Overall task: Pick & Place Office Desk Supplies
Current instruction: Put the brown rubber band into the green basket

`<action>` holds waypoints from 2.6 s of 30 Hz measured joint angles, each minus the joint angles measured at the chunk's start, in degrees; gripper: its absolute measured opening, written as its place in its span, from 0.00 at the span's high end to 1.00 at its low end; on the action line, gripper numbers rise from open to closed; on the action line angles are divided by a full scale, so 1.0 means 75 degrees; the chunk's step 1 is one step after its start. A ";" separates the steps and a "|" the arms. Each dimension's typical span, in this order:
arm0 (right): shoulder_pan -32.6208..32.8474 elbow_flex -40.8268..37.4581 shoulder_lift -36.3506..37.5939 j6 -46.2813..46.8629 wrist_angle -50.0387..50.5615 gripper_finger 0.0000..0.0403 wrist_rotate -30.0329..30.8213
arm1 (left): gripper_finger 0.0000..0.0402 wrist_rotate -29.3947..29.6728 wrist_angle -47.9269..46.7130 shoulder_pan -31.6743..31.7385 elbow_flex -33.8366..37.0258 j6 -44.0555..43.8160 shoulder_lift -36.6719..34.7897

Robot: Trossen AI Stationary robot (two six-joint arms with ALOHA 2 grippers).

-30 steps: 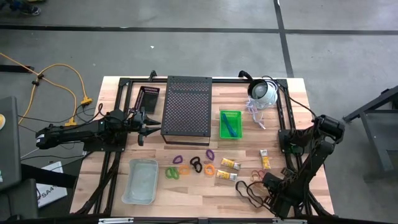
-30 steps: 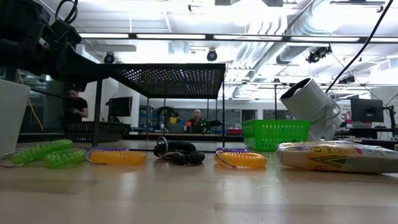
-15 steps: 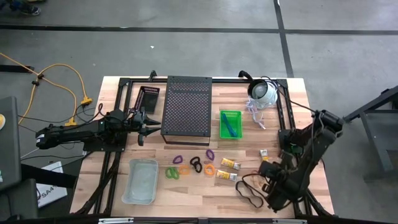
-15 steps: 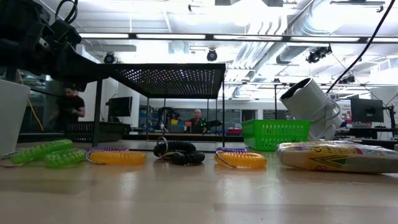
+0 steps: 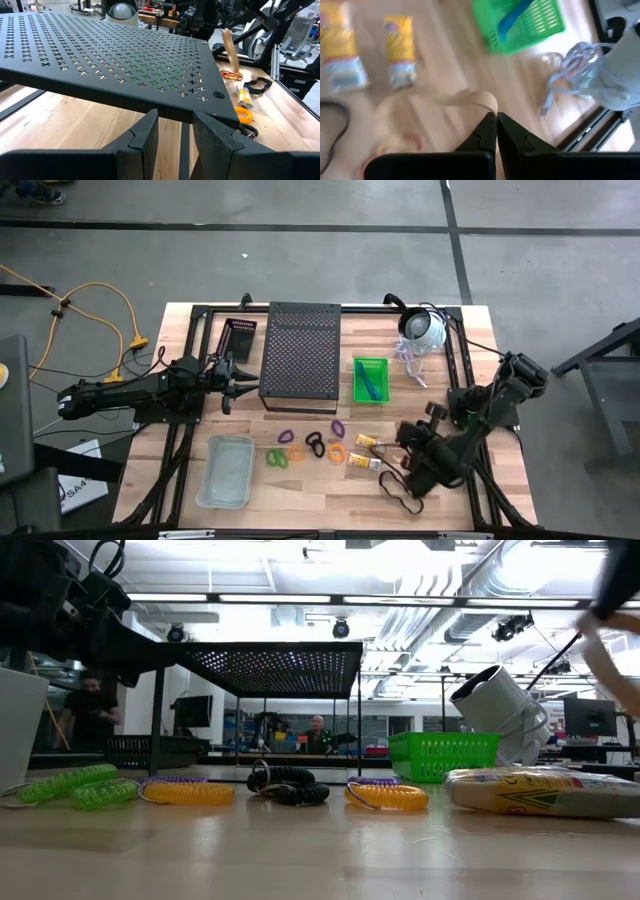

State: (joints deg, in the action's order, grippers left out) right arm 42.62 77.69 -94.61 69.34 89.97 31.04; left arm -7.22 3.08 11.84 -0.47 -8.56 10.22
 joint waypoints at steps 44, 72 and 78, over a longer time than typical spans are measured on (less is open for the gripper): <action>-0.5456 0.0976 -0.1652 -0.1405 -0.1896 1.00 0.1066 | 0.71 0.0000 0.0002 0.0000 0.0000 0.0000 0.0002; -0.4993 0.0976 -0.1894 0.1549 -0.1384 1.00 -0.0159 | 0.71 -0.0002 0.0000 -0.0002 0.0000 0.0000 0.0000; -0.5107 0.0976 -0.1894 0.1263 -0.1670 1.00 -0.0156 | 0.71 0.0000 0.0000 -0.0002 0.0000 0.0000 0.0002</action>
State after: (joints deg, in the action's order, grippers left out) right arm 4.32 85.01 -108.81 78.81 77.45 29.87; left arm -7.22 3.08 11.82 -0.47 -8.56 10.24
